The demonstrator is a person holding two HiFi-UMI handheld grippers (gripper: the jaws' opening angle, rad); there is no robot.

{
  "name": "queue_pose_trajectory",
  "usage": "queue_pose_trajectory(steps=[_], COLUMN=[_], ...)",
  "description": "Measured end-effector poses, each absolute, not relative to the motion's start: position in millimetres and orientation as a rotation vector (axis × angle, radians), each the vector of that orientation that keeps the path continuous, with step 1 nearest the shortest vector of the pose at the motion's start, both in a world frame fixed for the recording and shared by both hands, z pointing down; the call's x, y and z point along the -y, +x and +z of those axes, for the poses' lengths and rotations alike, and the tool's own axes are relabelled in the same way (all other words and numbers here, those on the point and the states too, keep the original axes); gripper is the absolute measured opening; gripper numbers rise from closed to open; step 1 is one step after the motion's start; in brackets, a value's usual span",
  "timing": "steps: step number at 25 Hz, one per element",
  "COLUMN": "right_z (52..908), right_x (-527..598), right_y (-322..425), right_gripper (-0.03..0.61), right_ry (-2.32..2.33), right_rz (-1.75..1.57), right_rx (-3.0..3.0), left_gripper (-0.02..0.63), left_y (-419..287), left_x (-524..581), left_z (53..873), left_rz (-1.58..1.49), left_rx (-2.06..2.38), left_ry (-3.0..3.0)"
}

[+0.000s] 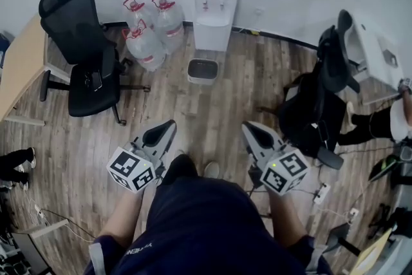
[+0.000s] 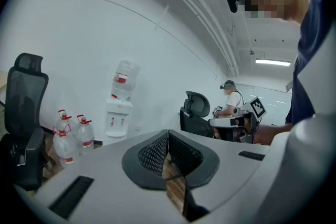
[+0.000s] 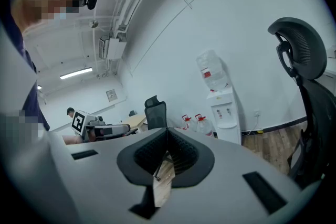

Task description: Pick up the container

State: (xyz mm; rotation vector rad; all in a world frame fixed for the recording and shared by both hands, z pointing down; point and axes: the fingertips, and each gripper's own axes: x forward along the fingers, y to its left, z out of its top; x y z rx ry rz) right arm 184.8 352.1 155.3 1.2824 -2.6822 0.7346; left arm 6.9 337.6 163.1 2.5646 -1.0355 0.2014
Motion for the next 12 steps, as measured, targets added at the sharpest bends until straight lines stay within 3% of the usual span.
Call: queue_pose_trajectory(steps=[12], right_z=[182], right_x=[-239], right_y=[172], right_gripper=[0.017], right_ry=[1.236], right_rz=[0.748], right_rx=[2.64], left_gripper=[0.026], left_y=[1], left_x=[-218], left_z=[194], left_rz=[0.188], left_rx=[1.025], left_ry=[2.525])
